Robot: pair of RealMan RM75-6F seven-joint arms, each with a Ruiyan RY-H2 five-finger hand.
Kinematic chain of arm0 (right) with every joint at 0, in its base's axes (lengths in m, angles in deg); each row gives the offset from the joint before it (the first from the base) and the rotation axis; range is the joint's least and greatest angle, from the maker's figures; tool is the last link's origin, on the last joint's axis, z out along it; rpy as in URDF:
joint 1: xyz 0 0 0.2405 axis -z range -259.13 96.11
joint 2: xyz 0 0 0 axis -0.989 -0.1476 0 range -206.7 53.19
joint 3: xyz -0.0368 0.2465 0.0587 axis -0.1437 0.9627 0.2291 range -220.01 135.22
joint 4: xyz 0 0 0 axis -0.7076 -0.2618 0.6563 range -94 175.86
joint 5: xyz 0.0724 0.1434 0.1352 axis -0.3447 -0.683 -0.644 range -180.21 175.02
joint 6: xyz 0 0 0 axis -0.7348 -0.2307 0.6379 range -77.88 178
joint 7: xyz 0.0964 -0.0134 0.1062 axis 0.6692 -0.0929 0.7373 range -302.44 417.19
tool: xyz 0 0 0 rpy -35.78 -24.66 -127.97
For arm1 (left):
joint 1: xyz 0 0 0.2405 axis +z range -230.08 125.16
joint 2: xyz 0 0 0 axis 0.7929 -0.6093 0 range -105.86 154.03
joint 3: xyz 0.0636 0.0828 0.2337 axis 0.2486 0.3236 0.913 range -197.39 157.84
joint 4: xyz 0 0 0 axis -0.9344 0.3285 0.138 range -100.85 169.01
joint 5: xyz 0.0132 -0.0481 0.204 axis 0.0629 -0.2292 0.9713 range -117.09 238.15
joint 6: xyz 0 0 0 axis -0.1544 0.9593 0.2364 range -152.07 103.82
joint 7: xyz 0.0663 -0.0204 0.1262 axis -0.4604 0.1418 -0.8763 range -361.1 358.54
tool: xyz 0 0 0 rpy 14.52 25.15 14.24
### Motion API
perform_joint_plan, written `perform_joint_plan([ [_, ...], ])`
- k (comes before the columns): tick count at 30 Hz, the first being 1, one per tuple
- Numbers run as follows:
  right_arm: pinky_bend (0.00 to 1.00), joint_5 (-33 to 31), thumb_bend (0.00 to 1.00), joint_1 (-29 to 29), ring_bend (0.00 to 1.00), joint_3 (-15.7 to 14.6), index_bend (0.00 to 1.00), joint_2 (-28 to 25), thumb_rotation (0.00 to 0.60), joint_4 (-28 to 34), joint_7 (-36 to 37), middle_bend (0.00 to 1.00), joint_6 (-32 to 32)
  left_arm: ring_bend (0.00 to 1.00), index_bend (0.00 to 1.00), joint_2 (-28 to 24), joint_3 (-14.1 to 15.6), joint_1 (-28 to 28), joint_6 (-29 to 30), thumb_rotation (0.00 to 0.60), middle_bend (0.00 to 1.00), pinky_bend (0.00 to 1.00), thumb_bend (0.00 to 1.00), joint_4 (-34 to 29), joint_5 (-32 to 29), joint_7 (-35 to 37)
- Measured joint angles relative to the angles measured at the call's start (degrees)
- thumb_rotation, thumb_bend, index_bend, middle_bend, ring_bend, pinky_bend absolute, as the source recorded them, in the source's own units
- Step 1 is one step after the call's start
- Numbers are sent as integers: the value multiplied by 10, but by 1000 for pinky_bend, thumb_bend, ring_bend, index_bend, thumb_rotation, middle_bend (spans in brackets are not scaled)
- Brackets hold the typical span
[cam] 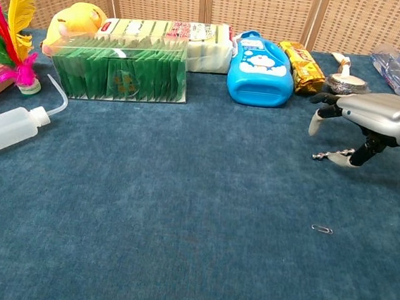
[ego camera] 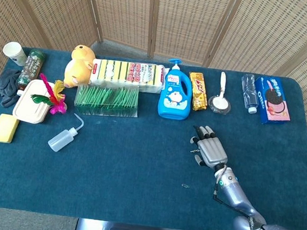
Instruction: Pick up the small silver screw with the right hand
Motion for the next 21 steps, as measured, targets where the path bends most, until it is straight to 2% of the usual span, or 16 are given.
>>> perform_joint_plan([
  [11, 0, -24, 420, -15, 0, -12, 329, 12, 600, -13, -32, 0, 0, 0, 0, -3, 0, 0, -2, 600, 0, 0, 28, 1, -1, 11],
  [21, 0, -26, 421, -20, 0, -17, 402, 17, 600, -22, -17, 0, 0, 0, 0, -4, 1, 0, -3, 600, 0, 0, 28, 2, 0, 13],
])
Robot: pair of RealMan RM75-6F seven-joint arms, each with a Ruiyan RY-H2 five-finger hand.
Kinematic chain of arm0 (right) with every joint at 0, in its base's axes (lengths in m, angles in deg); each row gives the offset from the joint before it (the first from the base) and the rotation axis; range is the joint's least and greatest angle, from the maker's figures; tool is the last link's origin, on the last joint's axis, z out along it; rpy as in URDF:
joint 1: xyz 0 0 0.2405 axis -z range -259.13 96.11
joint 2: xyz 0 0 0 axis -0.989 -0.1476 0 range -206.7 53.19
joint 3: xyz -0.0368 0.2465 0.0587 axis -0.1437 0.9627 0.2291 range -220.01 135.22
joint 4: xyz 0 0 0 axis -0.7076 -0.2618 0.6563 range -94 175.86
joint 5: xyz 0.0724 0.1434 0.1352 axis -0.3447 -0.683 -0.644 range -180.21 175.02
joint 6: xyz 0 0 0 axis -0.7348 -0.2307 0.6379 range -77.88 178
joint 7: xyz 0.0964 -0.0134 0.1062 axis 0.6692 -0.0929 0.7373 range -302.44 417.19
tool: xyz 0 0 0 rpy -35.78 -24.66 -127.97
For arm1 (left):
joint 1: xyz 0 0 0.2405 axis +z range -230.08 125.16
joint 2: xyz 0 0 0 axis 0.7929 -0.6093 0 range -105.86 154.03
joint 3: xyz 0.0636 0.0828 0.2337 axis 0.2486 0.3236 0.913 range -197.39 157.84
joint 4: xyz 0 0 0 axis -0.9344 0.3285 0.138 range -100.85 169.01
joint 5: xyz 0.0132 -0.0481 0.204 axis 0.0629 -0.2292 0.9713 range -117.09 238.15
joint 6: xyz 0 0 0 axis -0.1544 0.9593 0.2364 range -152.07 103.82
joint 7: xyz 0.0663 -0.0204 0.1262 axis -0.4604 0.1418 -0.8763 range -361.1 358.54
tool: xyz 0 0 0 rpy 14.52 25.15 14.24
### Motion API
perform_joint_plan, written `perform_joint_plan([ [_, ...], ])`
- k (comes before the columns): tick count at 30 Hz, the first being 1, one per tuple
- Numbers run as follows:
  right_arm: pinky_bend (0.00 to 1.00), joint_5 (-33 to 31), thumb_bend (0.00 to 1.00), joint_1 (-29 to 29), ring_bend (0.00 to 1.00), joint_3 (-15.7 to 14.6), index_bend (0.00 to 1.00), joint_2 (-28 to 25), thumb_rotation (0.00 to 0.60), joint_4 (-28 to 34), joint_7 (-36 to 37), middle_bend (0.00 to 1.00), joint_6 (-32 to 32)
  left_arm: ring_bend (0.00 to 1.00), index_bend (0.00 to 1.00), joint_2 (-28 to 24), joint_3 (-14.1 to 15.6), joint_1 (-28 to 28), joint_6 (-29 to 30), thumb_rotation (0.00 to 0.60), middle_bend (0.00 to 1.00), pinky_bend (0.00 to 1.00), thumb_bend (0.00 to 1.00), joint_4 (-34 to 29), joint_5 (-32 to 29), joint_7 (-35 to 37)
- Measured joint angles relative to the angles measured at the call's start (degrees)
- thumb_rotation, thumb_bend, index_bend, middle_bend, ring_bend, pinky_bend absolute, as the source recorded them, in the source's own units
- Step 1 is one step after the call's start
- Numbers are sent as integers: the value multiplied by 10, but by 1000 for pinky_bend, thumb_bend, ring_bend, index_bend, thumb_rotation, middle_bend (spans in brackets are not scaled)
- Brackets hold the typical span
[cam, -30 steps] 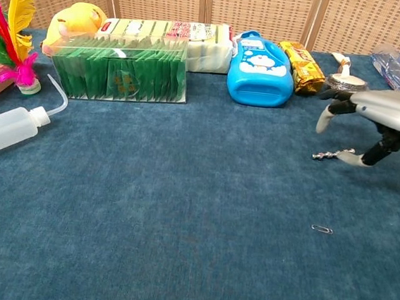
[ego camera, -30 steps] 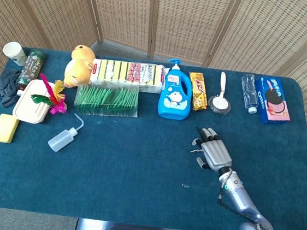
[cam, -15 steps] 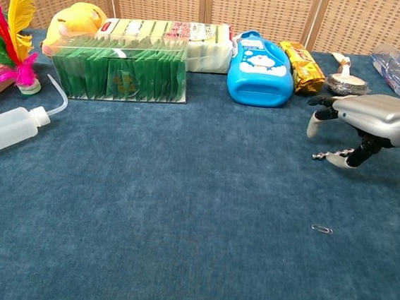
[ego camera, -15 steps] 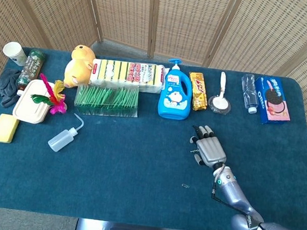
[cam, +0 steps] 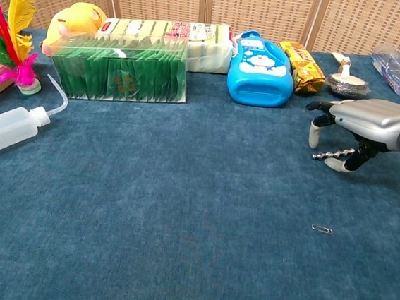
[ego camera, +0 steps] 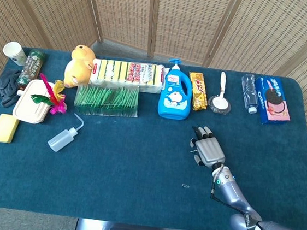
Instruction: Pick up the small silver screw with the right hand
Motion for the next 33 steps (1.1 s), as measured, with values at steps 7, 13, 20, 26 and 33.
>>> perform_joint_plan([
  [7, 0, 3, 421, -2, 0, -5, 394, 5, 600, -14, 15, 0, 0, 0, 0, 0, 0, 0, -1, 600, 0, 0, 28, -2, 1, -2],
  [13, 0, 7, 421, -5, 0, -8, 398, 10, 600, -23, 22, 0, -1, 0, 0, 0, 1, -1, -3, 600, 0, 0, 28, -2, 1, -2],
  [20, 0, 10, 421, -8, 0, -8, 408, 14, 600, -27, 34, 0, -4, 0, 0, 0, 1, -2, -5, 600, 0, 0, 28, -3, 0, -2],
  [26, 0, 11, 421, -9, 0, -9, 427, 18, 600, -33, 42, 0, -4, 0, 0, 0, 1, -2, -5, 600, 0, 0, 28, -2, 0, 1],
  [33, 0, 14, 421, -10, 0, -12, 426, 24, 600, -43, 50, 0, -4, 0, 0, -1, 2, -2, -6, 600, 0, 0, 29, -2, 0, 3],
])
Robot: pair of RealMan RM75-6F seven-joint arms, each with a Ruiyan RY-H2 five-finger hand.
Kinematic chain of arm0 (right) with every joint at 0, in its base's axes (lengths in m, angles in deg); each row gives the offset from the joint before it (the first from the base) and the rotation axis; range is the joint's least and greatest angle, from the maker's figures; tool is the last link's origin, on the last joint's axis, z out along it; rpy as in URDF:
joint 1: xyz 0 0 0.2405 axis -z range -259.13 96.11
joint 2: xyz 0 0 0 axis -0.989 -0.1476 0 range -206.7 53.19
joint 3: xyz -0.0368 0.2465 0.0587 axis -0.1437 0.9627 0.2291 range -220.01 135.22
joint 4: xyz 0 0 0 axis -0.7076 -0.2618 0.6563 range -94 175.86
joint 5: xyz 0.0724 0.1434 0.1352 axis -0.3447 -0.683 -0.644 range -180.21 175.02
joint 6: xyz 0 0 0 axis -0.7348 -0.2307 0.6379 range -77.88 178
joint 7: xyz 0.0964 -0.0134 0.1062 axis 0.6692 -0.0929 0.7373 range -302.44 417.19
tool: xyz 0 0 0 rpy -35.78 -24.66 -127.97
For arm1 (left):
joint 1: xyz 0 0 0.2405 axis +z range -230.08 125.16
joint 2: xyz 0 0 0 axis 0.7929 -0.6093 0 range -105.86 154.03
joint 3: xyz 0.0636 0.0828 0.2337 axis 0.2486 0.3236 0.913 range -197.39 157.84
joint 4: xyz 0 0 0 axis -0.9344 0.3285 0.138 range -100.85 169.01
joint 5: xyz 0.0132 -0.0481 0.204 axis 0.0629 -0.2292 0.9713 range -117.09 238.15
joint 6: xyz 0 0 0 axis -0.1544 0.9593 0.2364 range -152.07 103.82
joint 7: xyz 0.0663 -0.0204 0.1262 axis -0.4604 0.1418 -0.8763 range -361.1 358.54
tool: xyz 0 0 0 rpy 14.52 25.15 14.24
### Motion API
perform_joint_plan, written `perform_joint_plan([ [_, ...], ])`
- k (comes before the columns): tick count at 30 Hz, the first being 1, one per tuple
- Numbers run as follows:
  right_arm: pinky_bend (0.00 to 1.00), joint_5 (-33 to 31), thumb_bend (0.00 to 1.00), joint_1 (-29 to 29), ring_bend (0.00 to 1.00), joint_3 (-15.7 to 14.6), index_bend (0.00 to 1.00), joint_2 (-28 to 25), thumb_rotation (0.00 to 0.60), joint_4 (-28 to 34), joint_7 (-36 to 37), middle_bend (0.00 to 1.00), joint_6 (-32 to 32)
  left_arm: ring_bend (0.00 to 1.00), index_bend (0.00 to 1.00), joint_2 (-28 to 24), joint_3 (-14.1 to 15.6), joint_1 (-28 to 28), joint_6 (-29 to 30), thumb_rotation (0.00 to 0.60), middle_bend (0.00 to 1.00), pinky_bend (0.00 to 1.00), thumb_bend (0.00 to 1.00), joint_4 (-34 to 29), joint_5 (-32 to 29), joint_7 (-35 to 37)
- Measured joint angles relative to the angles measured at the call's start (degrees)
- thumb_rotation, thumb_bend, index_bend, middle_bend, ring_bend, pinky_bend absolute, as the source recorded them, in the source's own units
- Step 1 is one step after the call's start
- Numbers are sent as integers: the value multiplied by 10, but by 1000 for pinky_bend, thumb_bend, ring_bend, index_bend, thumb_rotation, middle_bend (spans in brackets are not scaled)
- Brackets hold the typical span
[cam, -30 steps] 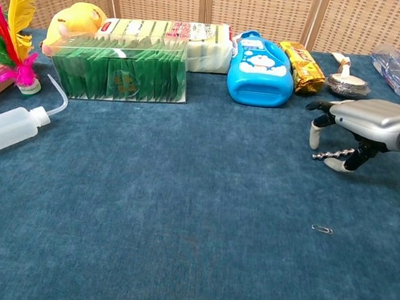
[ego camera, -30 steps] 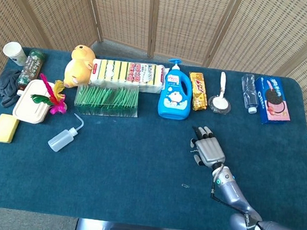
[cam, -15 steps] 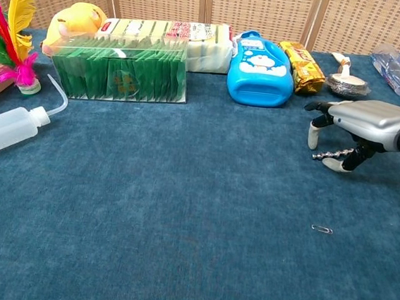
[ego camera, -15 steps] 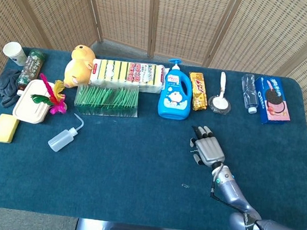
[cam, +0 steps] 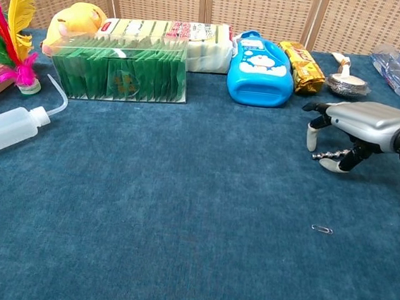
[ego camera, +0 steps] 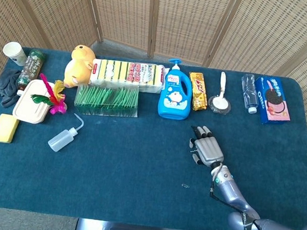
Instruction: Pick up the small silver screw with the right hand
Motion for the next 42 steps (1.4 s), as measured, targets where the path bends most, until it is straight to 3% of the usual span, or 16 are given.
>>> perform_joint_plan([
  [20, 0, 2, 422, -5, 0, -1, 518, 9, 600, -10, 5, 0, -5, 0, 0, -1, 1, 0, -1, 600, 0, 0, 29, 1, 1, 3],
  [42, 0, -7, 425, -9, 0, -1, 546, 14, 600, -17, -4, 0, -3, 0, 0, -1, 2, -1, -2, 600, 0, 0, 29, -2, 3, -2],
])
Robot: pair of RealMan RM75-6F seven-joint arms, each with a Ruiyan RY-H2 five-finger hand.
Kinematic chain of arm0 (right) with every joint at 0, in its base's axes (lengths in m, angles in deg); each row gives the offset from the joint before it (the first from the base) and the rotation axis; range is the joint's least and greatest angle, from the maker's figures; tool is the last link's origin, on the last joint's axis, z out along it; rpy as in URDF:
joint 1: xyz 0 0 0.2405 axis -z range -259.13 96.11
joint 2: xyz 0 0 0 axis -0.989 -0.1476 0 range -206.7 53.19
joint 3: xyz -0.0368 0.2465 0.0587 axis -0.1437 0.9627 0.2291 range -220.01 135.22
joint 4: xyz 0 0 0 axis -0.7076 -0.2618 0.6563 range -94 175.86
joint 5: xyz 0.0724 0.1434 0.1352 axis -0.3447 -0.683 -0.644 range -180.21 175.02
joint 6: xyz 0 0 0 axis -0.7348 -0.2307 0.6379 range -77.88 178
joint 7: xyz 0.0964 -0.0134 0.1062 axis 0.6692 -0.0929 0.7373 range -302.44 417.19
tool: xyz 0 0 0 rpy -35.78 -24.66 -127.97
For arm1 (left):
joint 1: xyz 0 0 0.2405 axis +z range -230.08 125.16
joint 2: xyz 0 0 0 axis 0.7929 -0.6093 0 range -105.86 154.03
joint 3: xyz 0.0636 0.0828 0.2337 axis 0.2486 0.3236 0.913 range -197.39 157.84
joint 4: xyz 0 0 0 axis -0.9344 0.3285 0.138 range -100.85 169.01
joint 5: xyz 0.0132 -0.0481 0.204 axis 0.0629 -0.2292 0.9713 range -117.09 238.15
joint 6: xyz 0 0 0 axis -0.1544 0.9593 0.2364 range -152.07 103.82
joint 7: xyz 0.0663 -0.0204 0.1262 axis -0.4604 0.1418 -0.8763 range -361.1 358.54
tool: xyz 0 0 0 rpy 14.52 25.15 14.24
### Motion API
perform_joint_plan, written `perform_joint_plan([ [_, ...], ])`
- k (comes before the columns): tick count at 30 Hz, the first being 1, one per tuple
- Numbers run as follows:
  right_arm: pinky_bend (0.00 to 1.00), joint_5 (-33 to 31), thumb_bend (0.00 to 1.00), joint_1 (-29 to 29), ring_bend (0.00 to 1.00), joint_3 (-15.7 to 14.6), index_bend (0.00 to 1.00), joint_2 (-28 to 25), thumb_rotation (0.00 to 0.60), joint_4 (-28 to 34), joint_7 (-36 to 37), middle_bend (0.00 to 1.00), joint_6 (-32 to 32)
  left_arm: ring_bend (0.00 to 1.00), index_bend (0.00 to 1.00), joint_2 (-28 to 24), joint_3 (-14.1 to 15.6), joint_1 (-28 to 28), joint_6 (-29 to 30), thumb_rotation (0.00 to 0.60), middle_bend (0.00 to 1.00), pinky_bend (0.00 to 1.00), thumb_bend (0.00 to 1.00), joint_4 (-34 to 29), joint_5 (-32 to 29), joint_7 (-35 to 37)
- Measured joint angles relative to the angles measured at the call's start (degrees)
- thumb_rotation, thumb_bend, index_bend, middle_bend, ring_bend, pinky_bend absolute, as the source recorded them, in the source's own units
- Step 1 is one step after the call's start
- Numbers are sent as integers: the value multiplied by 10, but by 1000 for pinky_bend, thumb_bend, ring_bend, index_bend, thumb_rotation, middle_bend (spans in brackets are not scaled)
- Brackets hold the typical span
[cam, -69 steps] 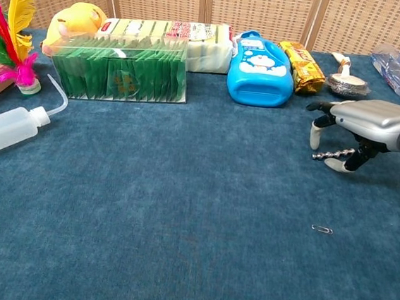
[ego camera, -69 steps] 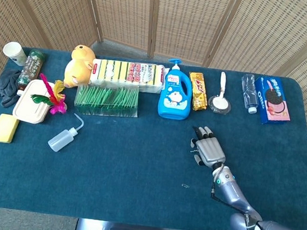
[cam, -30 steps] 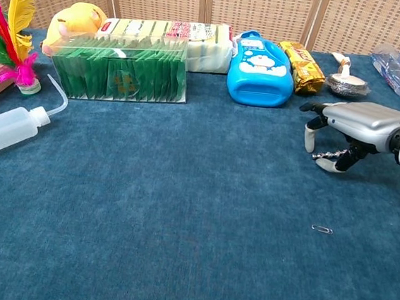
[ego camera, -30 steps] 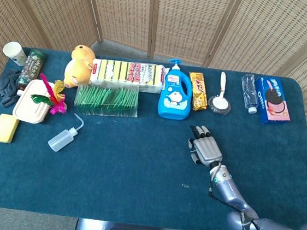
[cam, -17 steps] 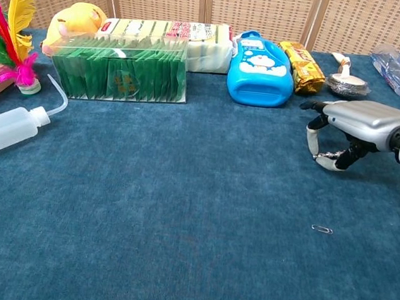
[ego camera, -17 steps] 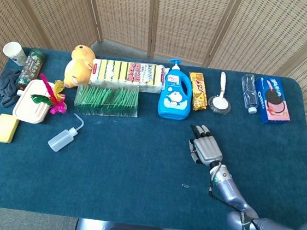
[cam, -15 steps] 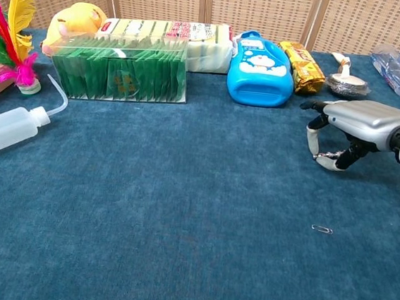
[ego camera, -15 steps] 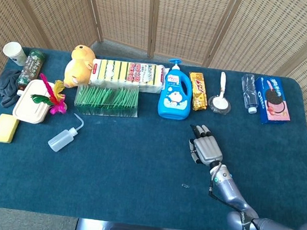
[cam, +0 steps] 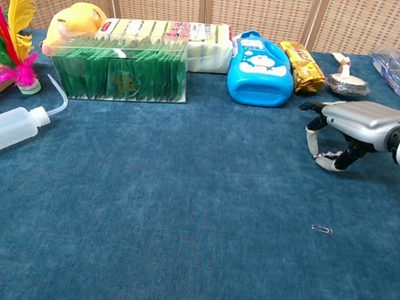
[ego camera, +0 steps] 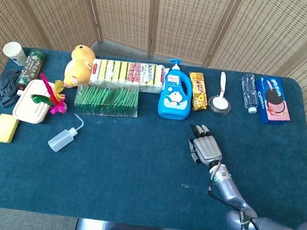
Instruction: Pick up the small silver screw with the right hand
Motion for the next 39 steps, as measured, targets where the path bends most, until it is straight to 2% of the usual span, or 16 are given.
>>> perform_joint_plan([
  [19, 0, -4, 430, 0, 0, 1, 606, -3, 600, 7, -1, 0, -6, 0, 0, 0, 0, -1, -1, 600, 0, 0, 29, 0, 0, 1],
  [28, 0, 37, 430, 15, 0, 0, 616, -38, 600, 67, 44, 0, -39, 0, 0, -1, 1, 0, 0, 600, 0, 0, 29, 0, 1, 4],
  [39, 0, 102, 430, 41, 0, -9, 618, -108, 600, 173, 120, 0, -81, 0, 0, -1, 3, -2, -4, 600, 0, 0, 29, -2, 9, 3],
])
